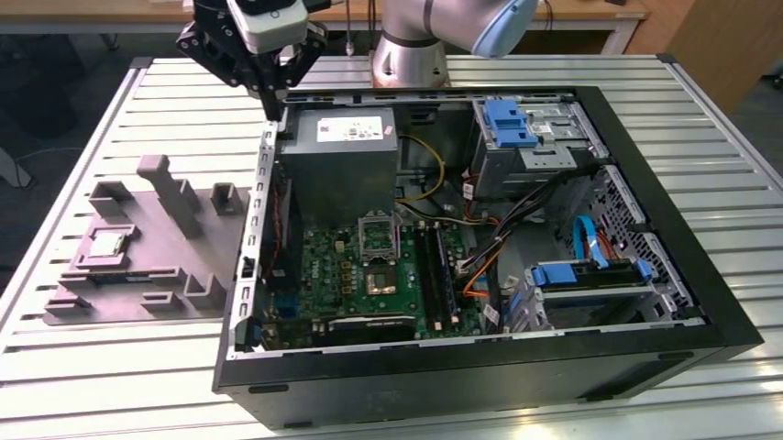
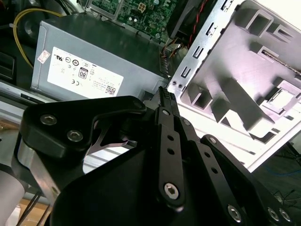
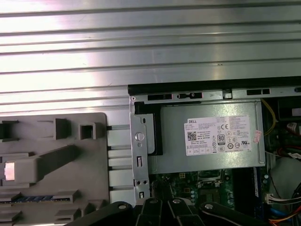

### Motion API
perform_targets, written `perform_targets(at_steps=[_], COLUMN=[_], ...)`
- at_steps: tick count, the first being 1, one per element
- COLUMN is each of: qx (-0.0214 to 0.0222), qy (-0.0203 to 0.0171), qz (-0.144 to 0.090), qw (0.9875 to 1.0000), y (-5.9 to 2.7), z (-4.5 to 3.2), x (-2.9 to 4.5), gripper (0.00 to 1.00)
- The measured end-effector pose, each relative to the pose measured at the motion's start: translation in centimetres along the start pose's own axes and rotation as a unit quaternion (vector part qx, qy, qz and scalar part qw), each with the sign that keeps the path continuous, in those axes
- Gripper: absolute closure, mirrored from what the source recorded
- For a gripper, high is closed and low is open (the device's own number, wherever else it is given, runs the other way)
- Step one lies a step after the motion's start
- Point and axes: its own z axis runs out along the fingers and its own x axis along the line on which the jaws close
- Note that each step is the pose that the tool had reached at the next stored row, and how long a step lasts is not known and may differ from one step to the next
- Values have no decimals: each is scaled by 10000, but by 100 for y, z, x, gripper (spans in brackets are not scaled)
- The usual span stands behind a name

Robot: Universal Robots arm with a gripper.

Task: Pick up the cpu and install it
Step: 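Reach for the cpu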

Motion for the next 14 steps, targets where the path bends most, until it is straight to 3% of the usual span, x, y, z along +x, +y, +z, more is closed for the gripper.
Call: perform_targets(at_steps=[6, 10, 14], qx=[1, -6, -5], qy=[14, 125, 135], qz=[0, 6, 6], qw=[10000, 9999, 9999], y=[-1, -2, -3], z=[2, 4, 3], x=[16, 17, 32], gripper=[89, 89, 89])
